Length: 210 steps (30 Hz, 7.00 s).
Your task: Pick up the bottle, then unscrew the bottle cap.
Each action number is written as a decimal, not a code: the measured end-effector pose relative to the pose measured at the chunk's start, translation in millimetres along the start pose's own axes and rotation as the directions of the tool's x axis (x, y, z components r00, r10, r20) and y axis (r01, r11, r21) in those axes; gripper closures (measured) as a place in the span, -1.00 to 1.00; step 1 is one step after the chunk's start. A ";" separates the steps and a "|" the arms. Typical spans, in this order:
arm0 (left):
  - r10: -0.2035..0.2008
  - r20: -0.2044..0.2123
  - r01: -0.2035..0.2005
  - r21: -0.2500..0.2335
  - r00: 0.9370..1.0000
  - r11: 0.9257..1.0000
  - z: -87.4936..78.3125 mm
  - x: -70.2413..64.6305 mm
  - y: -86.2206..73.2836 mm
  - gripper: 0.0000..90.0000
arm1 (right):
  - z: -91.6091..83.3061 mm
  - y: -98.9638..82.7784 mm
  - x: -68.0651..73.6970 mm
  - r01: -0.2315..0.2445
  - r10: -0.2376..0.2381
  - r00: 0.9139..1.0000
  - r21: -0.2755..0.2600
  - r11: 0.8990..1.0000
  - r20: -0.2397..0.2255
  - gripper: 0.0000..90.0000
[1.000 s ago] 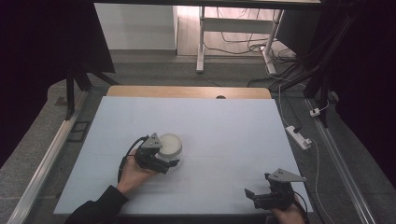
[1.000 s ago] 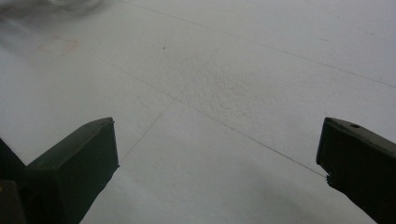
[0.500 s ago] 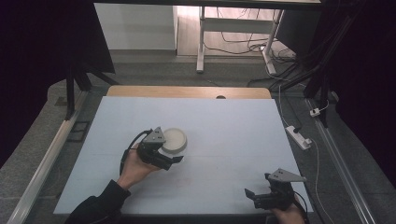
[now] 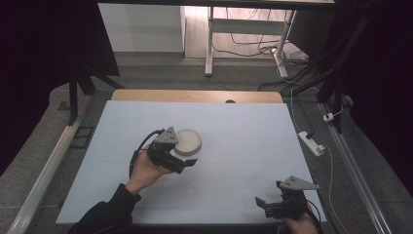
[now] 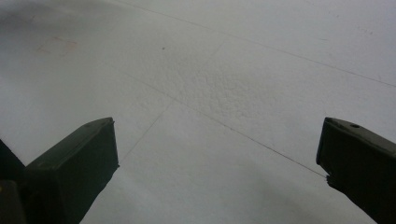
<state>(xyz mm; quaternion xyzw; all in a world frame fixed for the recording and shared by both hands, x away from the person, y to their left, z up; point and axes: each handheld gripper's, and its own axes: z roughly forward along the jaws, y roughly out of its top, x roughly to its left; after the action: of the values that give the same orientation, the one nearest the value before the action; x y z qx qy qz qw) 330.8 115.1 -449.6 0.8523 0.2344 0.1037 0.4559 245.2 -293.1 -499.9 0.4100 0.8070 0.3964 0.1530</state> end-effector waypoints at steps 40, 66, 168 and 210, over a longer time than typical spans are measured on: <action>0.014 0.056 -0.014 0.001 0.998 1.000 6.3 -20.8 -1.6 -0.83 | -3.1 15.4 16.0 0.050 -0.053 0.997 -0.069 0.996 -0.049 -1.00; 0.032 0.060 -0.033 0.014 0.998 0.999 11.6 -26.4 -5.4 -0.82 | 11.5 62.1 45.5 0.124 -0.160 0.963 -0.171 0.978 -0.215 -1.00; 0.057 0.099 -0.058 0.009 0.993 0.998 17.0 -32.4 -5.3 -0.82 | 78.0 161.3 112.3 0.258 -0.316 0.895 -0.212 0.942 -0.315 -1.00; 0.179 0.280 -0.188 0.004 0.943 0.982 17.2 -33.0 -8.6 -0.83 | 86.6 159.8 98.8 0.345 -0.422 0.705 -0.245 0.906 -0.570 -0.96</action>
<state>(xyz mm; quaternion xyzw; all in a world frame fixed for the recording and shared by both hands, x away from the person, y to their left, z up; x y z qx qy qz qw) 306.3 90.3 -465.2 0.8835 0.0891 0.0214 0.4595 320.2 -115.4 -425.3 0.0727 0.8546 0.5141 -0.0123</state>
